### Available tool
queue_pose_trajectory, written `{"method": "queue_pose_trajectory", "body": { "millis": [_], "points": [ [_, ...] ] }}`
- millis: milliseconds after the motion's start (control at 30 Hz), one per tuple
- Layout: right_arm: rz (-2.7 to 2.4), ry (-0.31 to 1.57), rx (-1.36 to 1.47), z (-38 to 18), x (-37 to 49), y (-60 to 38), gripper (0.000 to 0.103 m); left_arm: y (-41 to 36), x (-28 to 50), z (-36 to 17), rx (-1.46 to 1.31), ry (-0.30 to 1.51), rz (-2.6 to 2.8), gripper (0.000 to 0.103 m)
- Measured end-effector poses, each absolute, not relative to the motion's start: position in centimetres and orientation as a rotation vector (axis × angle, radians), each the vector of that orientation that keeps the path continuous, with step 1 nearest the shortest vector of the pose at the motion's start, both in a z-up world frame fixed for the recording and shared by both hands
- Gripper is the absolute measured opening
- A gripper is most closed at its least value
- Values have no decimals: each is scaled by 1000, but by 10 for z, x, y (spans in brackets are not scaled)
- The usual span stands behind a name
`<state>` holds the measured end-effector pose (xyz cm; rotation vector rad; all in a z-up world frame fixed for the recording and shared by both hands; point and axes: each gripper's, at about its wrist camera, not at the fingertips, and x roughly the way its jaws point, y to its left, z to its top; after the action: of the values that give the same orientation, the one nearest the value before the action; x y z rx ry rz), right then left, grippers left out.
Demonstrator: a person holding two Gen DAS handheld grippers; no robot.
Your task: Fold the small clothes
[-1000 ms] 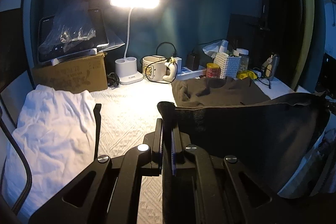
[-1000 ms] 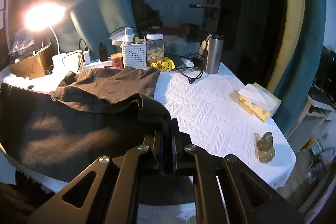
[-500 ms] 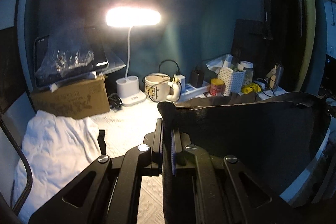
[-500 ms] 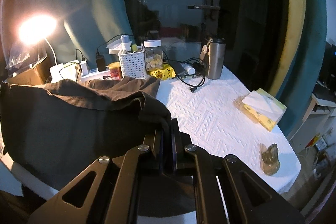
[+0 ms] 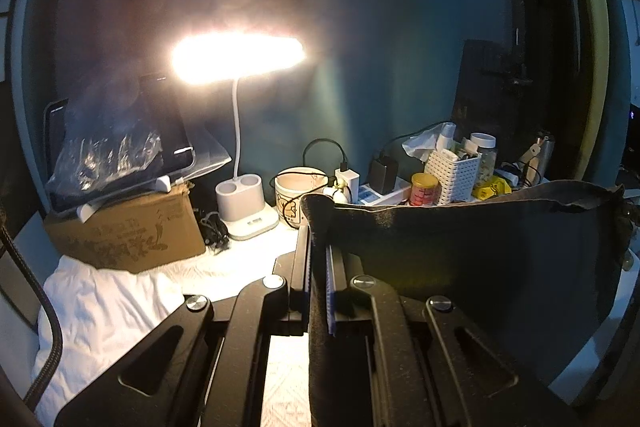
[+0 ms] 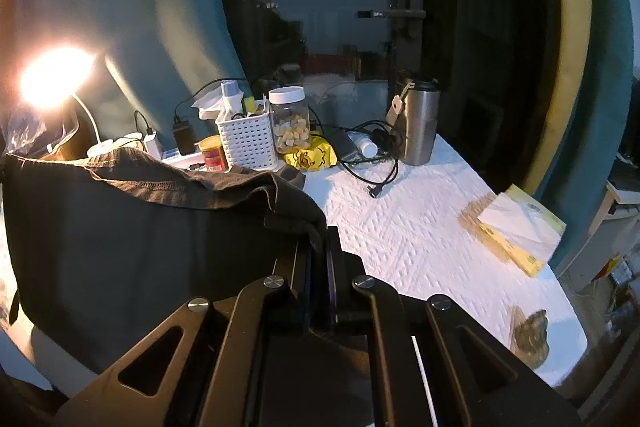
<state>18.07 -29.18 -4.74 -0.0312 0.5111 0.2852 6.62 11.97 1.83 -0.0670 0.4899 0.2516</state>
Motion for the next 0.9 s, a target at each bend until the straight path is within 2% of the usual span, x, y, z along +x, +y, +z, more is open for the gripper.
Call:
{"method": "queue_pose_trajectory", "body": {
  "millis": [367, 900],
  "points": [
    [301, 530, 1, -55, 235, -282, 7, 135, 114, 10, -61, 519, 272, 5],
    [323, 632, 34, -99, 335, -261, 7, 158, 194, -38, -28, 617, 307, 5]
  ]
}}
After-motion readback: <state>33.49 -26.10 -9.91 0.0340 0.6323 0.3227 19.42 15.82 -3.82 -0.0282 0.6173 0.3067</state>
